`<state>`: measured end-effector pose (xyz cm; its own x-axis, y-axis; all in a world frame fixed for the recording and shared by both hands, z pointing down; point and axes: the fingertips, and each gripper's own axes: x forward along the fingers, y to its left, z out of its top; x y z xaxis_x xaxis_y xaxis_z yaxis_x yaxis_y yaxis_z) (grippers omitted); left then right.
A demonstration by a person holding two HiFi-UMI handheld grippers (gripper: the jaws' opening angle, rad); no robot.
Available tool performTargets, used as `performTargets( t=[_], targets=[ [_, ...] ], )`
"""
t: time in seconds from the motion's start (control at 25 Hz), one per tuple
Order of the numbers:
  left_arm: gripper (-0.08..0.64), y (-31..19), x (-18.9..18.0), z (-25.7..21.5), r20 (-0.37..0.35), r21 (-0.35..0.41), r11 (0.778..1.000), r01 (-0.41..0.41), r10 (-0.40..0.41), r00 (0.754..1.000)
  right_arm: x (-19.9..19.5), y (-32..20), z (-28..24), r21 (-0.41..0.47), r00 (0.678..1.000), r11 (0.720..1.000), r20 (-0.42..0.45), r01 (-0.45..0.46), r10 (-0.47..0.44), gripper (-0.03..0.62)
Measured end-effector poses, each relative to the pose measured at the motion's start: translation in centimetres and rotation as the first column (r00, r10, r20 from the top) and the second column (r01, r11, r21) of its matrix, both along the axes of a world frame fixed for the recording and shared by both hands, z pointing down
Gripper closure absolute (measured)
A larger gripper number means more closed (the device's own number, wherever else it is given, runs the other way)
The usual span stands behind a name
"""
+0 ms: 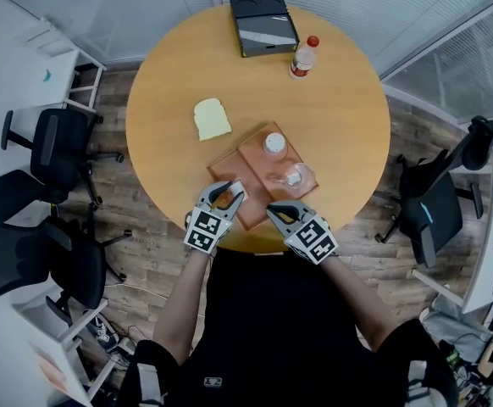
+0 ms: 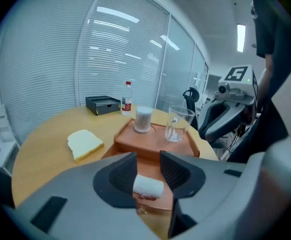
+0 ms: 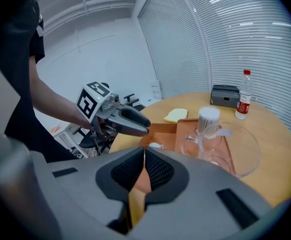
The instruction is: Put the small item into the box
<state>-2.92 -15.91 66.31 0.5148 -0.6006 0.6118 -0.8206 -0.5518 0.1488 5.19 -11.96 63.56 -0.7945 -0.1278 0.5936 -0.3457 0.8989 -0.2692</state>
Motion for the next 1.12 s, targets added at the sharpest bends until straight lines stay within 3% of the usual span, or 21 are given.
performTargets(
  t=[0.16,0.28,0.52,1.12],
  targets=[
    [0.547,0.7,-0.9,-2.6,-0.105,0.053,0.997,0.059,-0.053,0.993,-0.4,0.1,-0.1,0.003,1.000,1.000,0.003,0.015,-0.015,0.585],
    [0.554,1.6,-1.2,-3.6,-0.182,0.051,0.993,0.110,-0.099,0.978,-0.3,-0.1,-0.1,0.006,1.000,1.000,0.003,0.010,-0.010,0.584],
    [0.554,3.6,-1.7,-3.0,-0.213,0.015,0.985,0.169,-0.162,0.964,0.2,-0.6,-0.3,-0.008,1.000,1.000,0.013,-0.017,0.018,0.584],
    [0.554,5.0,-1.1,-3.3,-0.265,0.005,0.994,0.106,-0.101,0.959,-0.3,-0.8,-0.4,0.007,0.999,0.999,0.009,-0.052,0.052,0.586]
  ],
)
